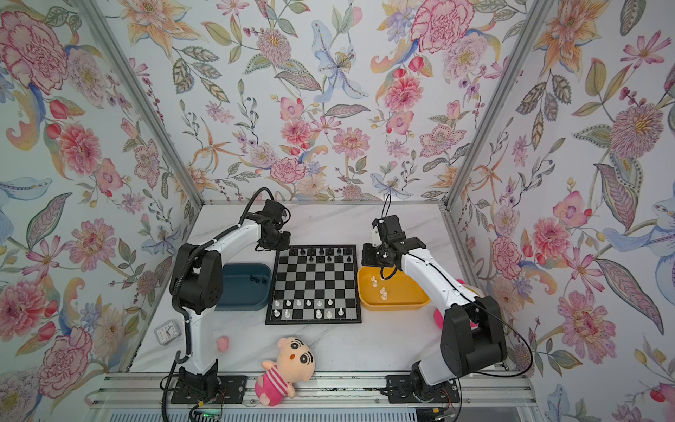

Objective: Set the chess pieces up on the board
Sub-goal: 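Lower the black pawn onto the farthest corner square and open the left gripper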

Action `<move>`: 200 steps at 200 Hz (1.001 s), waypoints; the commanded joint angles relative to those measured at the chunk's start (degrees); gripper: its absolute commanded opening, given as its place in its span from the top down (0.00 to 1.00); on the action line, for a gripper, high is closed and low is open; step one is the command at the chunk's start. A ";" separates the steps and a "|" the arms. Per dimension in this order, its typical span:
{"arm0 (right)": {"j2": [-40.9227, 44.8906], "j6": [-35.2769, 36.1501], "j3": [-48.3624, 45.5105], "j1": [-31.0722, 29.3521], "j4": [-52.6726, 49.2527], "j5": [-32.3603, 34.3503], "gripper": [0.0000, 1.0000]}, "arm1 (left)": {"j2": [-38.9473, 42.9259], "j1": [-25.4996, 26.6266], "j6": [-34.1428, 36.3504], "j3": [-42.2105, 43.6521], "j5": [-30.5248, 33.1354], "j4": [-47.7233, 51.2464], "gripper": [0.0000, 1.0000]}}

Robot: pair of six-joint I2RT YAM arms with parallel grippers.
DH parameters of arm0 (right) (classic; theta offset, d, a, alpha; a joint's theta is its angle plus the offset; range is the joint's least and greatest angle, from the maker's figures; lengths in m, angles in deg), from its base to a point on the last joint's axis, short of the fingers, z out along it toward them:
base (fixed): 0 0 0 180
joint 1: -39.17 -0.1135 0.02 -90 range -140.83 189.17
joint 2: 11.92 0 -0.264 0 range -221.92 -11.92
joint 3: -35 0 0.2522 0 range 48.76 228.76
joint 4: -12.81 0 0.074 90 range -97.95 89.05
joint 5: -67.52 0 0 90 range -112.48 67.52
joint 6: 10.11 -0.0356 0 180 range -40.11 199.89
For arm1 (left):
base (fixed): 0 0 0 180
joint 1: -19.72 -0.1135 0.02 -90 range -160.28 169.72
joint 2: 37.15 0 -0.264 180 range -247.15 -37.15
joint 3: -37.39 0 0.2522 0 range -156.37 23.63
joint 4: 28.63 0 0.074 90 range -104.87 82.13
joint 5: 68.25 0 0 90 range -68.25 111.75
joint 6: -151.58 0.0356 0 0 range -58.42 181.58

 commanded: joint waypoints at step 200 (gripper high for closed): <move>1.04 -0.95 -1.15 0.21 -0.90 0.45 0.93 | -3.02 0.93 1.06 0.83 -0.61 -0.14 1.00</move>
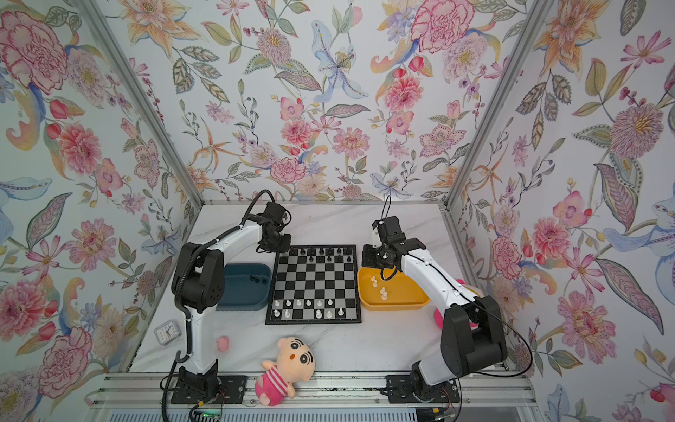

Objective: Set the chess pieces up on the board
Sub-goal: 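Lower the black pawn onto the farthest corner square and open the left gripper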

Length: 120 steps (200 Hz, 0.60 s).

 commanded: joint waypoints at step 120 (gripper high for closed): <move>0.62 -0.61 -0.13 0.26 -0.74 0.31 0.93 | -3.05 0.84 1.33 -0.36 -0.10 0.26 0.92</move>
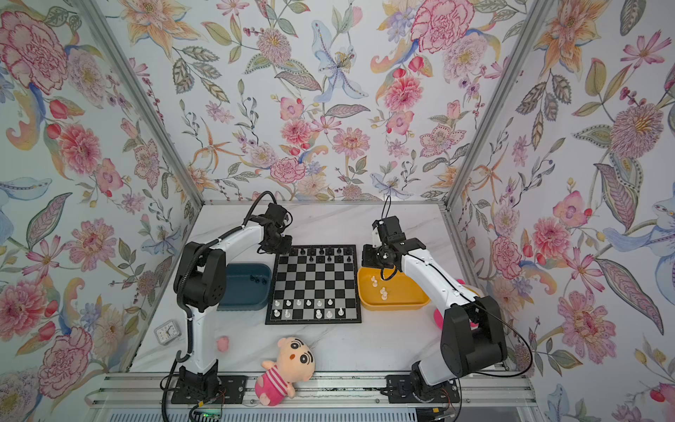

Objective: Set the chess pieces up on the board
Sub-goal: 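Lower the black pawn onto the farthest corner square and open the left gripper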

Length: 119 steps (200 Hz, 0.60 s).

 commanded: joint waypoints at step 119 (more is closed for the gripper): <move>0.89 -0.61 -0.65 0.26 -0.55 0.22 0.93 | -1.85 0.60 0.81 -0.02 -0.04 0.45 0.77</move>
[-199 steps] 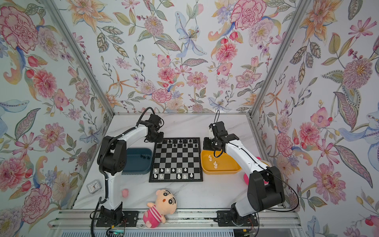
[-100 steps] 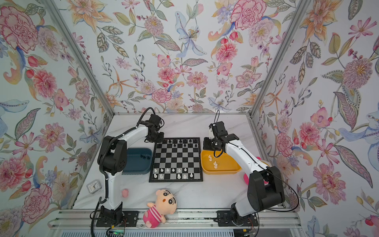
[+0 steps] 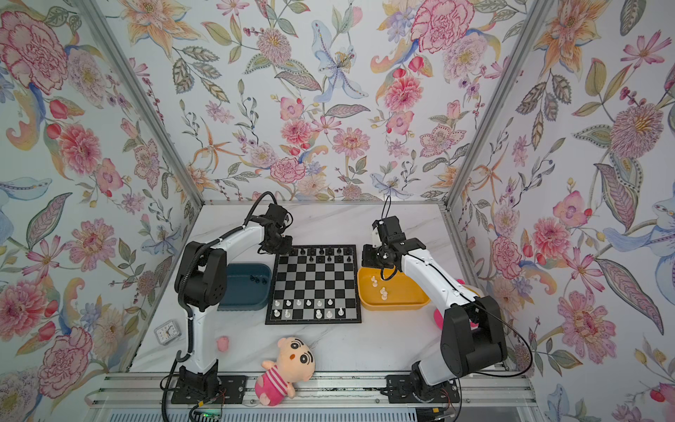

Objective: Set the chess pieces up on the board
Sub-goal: 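Lower the black pawn onto the farthest corner square and open the left gripper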

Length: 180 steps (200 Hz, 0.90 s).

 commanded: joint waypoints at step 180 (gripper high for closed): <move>1.35 -0.91 -1.09 0.28 -0.32 0.15 0.93 | 2.19 1.13 0.05 -2.16 -0.20 1.35 0.73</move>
